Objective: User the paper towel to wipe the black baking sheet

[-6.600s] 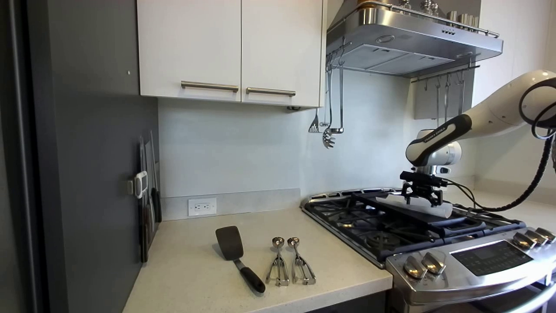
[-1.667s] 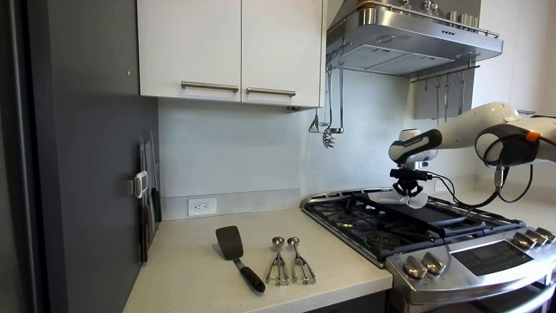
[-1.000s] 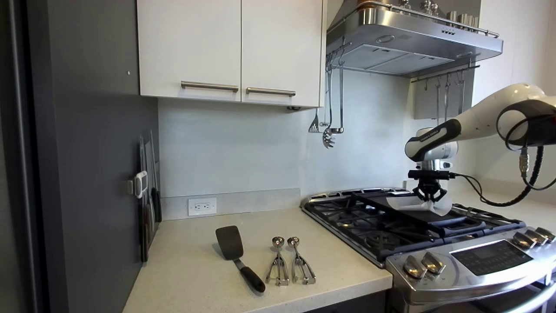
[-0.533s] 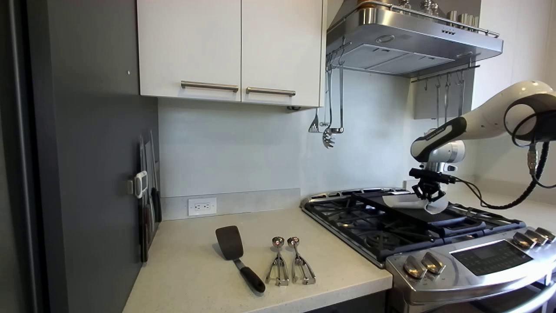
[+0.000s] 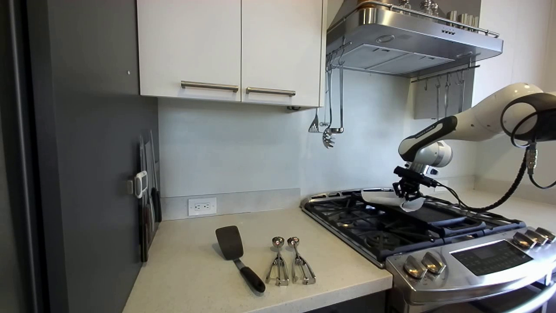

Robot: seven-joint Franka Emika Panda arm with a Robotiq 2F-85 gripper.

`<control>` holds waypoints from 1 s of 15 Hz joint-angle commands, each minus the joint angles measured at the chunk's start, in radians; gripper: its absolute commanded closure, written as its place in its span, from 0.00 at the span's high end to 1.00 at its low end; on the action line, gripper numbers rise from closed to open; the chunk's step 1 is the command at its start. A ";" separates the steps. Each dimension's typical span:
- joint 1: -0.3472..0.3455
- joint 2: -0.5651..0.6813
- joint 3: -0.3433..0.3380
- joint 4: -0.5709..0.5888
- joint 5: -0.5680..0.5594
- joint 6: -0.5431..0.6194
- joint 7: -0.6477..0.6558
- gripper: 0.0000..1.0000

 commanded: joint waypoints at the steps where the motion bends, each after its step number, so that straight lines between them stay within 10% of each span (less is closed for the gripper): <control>1: -0.011 -0.041 0.048 -0.036 0.072 -0.135 -0.124 0.00; 7: -0.005 -0.090 -0.008 -0.064 -0.027 -0.401 -0.199 0.00; 15: -0.006 -0.049 -0.106 -0.050 -0.185 -0.317 -0.141 0.00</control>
